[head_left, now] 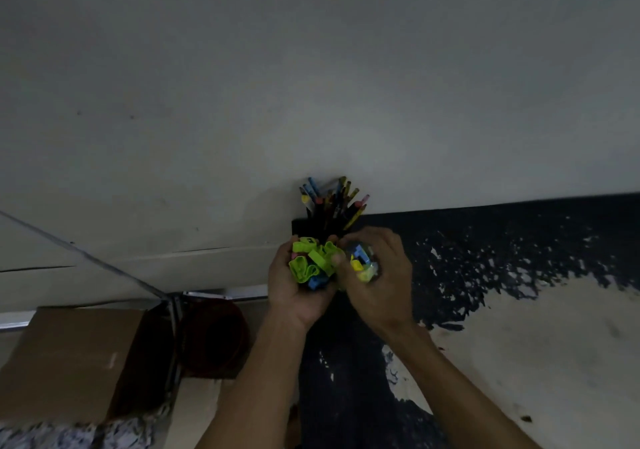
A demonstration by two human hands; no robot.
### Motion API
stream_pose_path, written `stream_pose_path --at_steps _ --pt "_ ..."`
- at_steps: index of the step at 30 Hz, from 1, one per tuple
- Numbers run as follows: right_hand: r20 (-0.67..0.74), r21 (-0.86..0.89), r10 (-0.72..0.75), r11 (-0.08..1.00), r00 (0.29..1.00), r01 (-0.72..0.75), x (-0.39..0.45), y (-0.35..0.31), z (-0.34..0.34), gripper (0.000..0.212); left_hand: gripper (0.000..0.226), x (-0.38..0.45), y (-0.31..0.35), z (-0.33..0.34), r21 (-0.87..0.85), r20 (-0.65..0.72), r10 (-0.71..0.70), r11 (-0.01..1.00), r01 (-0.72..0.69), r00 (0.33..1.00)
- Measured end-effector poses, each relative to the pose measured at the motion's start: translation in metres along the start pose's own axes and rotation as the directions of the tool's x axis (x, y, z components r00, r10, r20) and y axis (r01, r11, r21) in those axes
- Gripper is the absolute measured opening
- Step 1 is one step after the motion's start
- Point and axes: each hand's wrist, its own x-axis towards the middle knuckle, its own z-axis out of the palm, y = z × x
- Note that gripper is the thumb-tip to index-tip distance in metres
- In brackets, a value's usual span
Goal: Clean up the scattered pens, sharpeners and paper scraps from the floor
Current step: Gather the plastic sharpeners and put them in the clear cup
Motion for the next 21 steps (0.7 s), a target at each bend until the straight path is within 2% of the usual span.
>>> stream_pose_path --at_steps 2,4,7,11,14,17,21 --pt "0.128 -0.09 -0.027 0.995 0.991 0.039 -0.002 -0.011 -0.005 0.04 0.039 -0.001 -0.006 0.005 0.028 0.012 -0.047 0.999 0.046 0.999" --pt "0.227 -0.192 0.007 0.981 0.974 0.038 -0.004 -0.014 -0.008 0.053 0.044 0.001 -0.014 0.01 0.065 0.003 -0.061 0.996 0.061 0.998" --pt "0.251 -0.225 0.076 0.974 0.965 -0.018 -0.004 -0.013 -0.014 0.061 0.044 0.006 -0.023 0.014 0.09 -0.01 -0.064 0.994 0.064 0.998" --pt "0.291 -0.248 0.15 0.966 0.945 -0.077 -0.001 -0.014 -0.025 0.057 0.044 0.009 -0.033 0.02 0.101 0.005 -0.101 0.99 0.1 0.995" --pt "0.359 -0.287 0.118 0.958 0.926 -0.011 0.005 -0.015 -0.029 0.05 0.035 0.01 -0.039 0.02 0.067 0.014 -0.098 0.993 0.096 0.995" --pt "0.448 -0.324 0.102 0.944 0.888 0.055 0.01 -0.019 -0.03 0.049 0.043 0.013 -0.04 0.017 0.008 0.041 -0.097 0.995 0.097 0.994" --pt "0.493 -0.325 0.083 0.941 0.866 0.095 0.014 -0.024 -0.03 0.039 0.038 0.013 -0.038 0.016 0.01 0.041 -0.078 0.997 0.078 0.996"
